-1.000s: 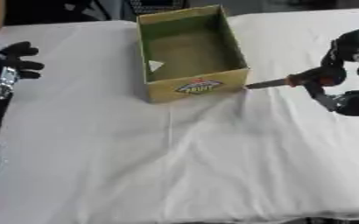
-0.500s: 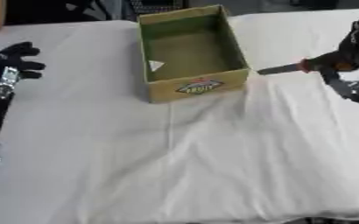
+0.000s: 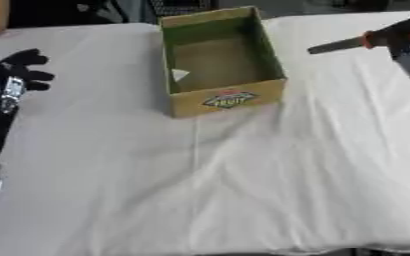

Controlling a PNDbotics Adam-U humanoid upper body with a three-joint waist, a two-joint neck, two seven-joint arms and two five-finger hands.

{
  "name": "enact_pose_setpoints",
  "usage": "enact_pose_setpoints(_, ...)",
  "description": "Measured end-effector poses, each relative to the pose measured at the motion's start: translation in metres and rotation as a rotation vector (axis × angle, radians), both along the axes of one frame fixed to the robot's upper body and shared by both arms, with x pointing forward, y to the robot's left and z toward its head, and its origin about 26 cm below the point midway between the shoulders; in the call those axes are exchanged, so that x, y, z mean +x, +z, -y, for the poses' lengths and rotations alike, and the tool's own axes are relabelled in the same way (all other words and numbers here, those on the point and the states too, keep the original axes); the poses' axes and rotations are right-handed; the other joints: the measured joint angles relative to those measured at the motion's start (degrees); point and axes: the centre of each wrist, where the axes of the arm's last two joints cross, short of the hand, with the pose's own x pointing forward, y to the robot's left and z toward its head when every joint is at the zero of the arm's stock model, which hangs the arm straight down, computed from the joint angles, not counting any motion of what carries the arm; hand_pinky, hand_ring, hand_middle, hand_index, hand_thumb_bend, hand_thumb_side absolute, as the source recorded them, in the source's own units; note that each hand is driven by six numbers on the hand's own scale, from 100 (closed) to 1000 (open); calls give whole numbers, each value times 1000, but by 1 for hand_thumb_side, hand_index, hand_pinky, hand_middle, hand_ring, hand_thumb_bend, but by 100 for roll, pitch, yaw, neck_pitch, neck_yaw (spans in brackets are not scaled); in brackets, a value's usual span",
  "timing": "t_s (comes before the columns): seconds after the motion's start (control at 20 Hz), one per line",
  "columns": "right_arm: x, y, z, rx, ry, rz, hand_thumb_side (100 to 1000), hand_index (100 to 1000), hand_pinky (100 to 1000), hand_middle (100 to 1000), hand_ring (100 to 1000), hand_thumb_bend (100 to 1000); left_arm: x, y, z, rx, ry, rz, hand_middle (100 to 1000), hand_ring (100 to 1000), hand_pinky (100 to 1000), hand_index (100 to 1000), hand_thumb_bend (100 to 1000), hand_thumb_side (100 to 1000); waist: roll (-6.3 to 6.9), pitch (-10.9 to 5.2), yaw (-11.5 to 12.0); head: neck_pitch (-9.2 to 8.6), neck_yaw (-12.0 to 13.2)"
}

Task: Pick up objects on the table and place them in the box.

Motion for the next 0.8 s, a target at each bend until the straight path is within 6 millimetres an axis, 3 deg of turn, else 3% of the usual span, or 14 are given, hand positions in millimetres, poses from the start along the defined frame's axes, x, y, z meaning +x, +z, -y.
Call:
enact_pose_setpoints(0.3, 18, 14, 1, -16, -5, -13, 453, 454, 371, 349, 433, 194, 0, -1, 0, 2, -4, -4, 790, 728, 710, 891, 100, 1000, -17, 0, 92, 0, -8)
enact_pose_setpoints(0.8, 59, 17, -2, 2, -18, -79, 448, 455, 365, 347, 424, 203, 0, -2, 3, 9, -25, -11, 790, 728, 710, 891, 100, 1000, -59, 0, 264, 1, -59)
